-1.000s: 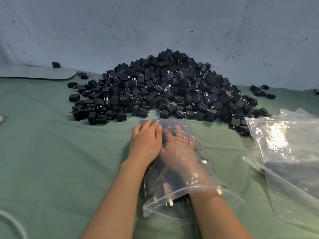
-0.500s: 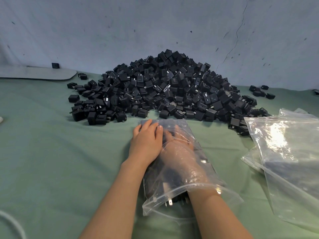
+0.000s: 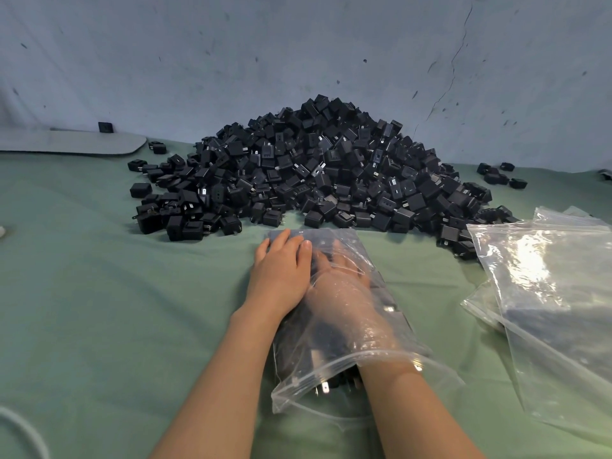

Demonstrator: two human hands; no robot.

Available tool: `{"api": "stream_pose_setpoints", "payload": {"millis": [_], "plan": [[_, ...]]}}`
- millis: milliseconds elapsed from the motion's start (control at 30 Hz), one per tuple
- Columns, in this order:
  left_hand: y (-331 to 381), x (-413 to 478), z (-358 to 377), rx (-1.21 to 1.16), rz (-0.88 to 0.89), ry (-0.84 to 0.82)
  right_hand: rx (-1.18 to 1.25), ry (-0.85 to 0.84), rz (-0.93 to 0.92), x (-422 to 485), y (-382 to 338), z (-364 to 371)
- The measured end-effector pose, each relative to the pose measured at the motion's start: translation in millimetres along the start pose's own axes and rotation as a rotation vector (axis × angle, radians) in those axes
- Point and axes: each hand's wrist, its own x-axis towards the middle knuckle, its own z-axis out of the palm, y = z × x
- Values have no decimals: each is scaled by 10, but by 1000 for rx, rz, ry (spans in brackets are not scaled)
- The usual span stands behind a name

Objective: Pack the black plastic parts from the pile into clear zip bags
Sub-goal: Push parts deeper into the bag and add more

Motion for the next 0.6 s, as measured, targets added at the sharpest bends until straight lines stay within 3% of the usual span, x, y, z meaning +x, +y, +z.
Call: {"api": "stream_pose_setpoints", "payload": {"millis": [100,233,400,533,600], "plan": [[14,-15,-3,32,-36,-53,-18,14,-19,12,14,27],[36,-19,-8,49,-58,-87,-55,-103,-19,6,-23,-52],[56,-13,-22,33,-70,-89,41,218,-130,-392,33,-17],[67,-27,-53,-11,-73,-88,-57,199,-186,-1061,37,14],[61,-23,-65,-35,-72,-80,-164,238,-360,-1450,76,-14]]}}
